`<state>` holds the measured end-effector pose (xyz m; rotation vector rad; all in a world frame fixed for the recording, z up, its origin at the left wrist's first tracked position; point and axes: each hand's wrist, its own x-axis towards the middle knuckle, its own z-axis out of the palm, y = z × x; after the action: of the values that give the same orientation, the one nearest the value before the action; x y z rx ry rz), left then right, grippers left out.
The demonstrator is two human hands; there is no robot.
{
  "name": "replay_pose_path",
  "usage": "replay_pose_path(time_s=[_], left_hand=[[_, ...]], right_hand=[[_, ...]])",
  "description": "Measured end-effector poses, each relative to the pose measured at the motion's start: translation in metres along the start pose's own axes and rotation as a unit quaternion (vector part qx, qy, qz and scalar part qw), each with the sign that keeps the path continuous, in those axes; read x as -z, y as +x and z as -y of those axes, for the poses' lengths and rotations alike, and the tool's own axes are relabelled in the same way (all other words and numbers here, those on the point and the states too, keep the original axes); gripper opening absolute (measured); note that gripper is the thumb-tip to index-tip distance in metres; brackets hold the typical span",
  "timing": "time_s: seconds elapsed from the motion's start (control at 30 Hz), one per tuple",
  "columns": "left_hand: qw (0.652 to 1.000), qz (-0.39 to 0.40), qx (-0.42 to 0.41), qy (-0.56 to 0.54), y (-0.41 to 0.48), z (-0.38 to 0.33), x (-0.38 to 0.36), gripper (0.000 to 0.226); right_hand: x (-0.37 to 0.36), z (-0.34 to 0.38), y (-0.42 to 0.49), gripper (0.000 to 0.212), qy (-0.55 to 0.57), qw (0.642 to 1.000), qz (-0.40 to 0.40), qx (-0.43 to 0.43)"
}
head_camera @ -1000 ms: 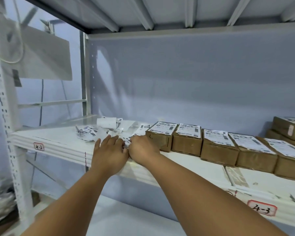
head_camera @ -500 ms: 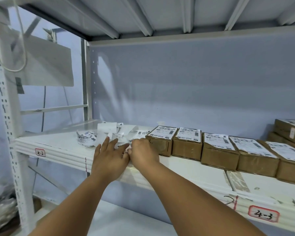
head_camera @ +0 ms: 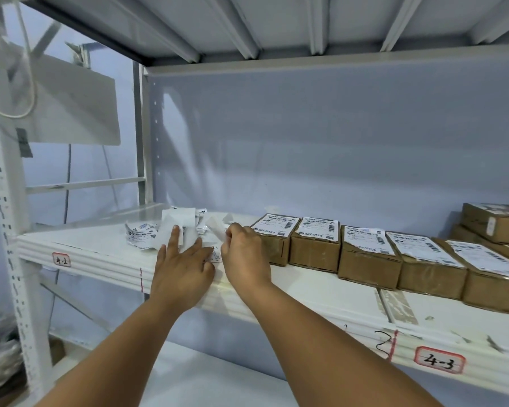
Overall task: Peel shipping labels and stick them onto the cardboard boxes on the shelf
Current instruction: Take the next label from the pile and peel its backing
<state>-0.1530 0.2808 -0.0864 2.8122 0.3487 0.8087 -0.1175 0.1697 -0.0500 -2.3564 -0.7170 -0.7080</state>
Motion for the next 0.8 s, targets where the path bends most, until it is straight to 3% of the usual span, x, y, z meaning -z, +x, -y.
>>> replay_pose_path(time_s=[0.2, 0.43, 0.6, 0.8], left_hand=[[0.999, -0.026, -0.009, -0.035, -0.005, -0.005, 0.012, 0.070], [0.963, -0.183, 0.073, -0.183, 0.000, 0.003, 0.007, 0.055], [0.905, -0.308, 0.109, -0.273, 0.005, 0.005, 0.025, 0.051], [0.820, -0.323, 0.256, -0.397, 0.010, -0.003, 0.044, 0.030]], right_hand=[[-0.001, -0.003, 0.000, 0.027, -0.043, 0.998, 0.040, 0.015], [-0.006, -0.001, 0.003, 0.027, -0.084, 0.989, 0.116, 0.019], [-0.011, -0.003, 0.007, 0.039, -0.115, 0.984, 0.136, 0.017], [-0.006, -0.001, 0.004, 0.038, -0.089, 0.991, 0.085, 0.047]])
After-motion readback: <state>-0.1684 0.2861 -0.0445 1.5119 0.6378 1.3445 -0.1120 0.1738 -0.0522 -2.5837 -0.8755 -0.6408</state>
